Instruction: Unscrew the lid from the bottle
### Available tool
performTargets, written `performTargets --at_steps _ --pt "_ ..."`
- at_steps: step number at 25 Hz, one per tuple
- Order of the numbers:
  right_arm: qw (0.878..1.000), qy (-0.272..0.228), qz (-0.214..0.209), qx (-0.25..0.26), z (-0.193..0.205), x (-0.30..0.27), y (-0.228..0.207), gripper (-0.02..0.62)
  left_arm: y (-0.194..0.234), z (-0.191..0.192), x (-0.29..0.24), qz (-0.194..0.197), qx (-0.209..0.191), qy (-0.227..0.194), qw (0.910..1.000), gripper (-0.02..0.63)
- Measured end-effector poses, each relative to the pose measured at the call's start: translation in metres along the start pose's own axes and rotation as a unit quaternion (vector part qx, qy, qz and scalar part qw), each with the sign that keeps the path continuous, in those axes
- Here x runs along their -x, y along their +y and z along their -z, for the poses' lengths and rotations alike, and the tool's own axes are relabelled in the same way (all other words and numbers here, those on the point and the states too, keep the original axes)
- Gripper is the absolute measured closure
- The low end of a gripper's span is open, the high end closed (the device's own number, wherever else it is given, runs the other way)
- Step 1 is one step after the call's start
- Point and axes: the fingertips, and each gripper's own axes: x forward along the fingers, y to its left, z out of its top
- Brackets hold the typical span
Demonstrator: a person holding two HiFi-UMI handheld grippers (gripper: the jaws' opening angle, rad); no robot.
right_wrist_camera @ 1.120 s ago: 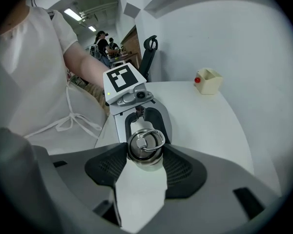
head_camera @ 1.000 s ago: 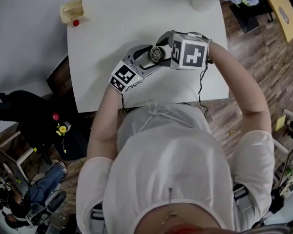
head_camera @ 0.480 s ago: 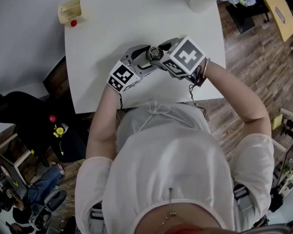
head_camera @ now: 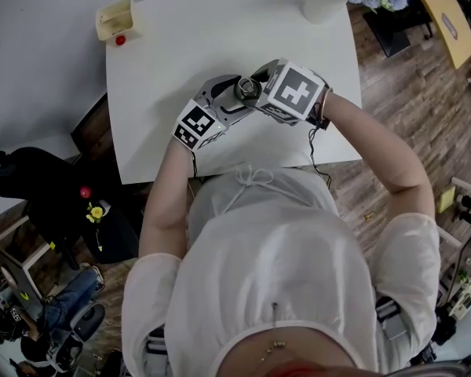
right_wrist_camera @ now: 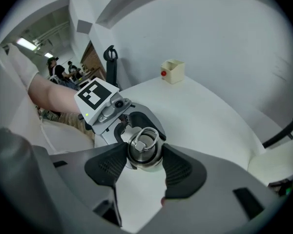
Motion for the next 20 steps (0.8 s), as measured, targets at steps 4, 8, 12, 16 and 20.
performTargets --at_steps 4,8,12,16,20 --pt "0.994 0.037 -0.033 0.102 0.0 0.001 0.0 0.356 0.001 0.0 -0.001 -0.001 0.0 0.001 1.0 0.265" --pt "0.965 0.082 -0.079 0.237 0.0 0.002 0.011 0.357 0.002 0.001 -0.001 0.0 -0.001 0.006 1.0 0.265" --pt "0.932 0.107 -0.12 0.325 0.001 0.001 0.015 0.357 0.0 0.0 -0.001 -0.001 -0.001 0.006 1.0 0.265" --pt "0.925 0.148 -0.148 0.316 0.019 0.006 0.013 0.356 -0.004 0.0 -0.002 -0.001 0.0 0.006 1.0 0.265" --pt "0.949 0.116 -0.112 0.272 0.006 0.003 0.004 0.338 -0.003 0.0 -0.001 -0.001 0.0 0.008 1.0 0.265"
